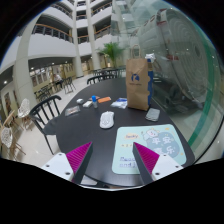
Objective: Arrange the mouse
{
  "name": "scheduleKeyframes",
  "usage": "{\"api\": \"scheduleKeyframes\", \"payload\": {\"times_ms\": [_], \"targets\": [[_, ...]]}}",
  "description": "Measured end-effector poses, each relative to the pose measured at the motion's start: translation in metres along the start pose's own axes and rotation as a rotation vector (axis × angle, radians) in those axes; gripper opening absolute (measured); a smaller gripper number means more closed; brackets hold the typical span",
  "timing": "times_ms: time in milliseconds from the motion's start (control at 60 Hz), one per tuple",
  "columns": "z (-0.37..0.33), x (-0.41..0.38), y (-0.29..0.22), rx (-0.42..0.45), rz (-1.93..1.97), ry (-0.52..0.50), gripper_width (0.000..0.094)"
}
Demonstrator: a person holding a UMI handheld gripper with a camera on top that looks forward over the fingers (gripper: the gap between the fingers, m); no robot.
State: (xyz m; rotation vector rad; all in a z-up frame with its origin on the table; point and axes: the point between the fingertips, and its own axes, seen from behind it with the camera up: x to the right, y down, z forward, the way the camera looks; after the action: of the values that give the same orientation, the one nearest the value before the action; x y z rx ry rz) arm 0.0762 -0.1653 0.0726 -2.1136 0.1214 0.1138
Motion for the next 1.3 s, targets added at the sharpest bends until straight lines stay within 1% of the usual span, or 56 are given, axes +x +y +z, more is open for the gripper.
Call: {"api": "scheduleKeyframes", "payload": {"times_ms": [117,133,200,267,283,383,417,433,500,550,567,583,700,733,767,833,850,883,900,917,950,1033,1083,1117,1167,1250,1300], "targets": [[0.014,-0.001,0.003,-0.033,-0.057,0.008,0.0842],[0.034,-0.012,-0.001,-0.034,-0.064,0.002,0.0841],[0.049,-0.024,-0.004,-0.031,-0.076,-0.031,0.0840],[0.060,-0.028,-0.001,-0.055,-0.068,-0.048,0.0837],[0.085,-0.041,-0.008,-0.058,-0.069,-0.053,0.0836],[0.118,-0.051,-0.016,-0.060,-0.084,-0.071,0.0842],[0.123,-0.049,-0.016,-0.060,-0.083,-0.065,0.0842],[0.144,-0.054,-0.022,-0.064,-0.084,-0.062,0.0839],[0.168,-0.055,-0.024,-0.083,-0.093,-0.058,0.0839],[0.170,-0.043,-0.023,-0.092,-0.094,-0.032,0.0837],[0.176,-0.041,-0.024,-0.096,-0.094,-0.025,0.0839],[0.196,-0.044,-0.028,-0.100,-0.095,-0.021,0.0840],[0.233,-0.030,-0.034,-0.141,-0.065,0.015,0.0838],[0.240,-0.028,-0.040,-0.131,-0.063,0.023,0.0820],[0.245,-0.027,-0.042,-0.143,-0.058,0.028,0.0811],[0.253,-0.027,-0.047,-0.151,-0.062,0.034,0.0760],[0.256,-0.027,-0.048,-0.151,-0.064,0.038,0.0735],[0.260,-0.022,-0.049,-0.144,-0.079,0.059,0.0655],[0.262,-0.020,-0.049,-0.140,-0.090,0.068,0.0577],[0.264,-0.019,-0.050,-0.133,-0.097,0.074,0.0541],[0.266,-0.019,-0.052,-0.120,-0.100,0.080,0.0530],[0.266,-0.019,-0.053,-0.120,-0.089,0.082,0.0438],[0.258,-0.025,-0.051,-0.131,-0.096,0.057,0.0396],[0.246,-0.033,-0.053,-0.121,-0.100,0.027,0.0387],[0.215,-0.041,-0.070,-0.051,-0.115,-0.001,0.0385],[0.142,-0.027,-0.097,0.072,-0.158,0.029,0.0383],[0.101,-0.011,-0.100,0.101,-0.172,0.052,0.0382]]}}
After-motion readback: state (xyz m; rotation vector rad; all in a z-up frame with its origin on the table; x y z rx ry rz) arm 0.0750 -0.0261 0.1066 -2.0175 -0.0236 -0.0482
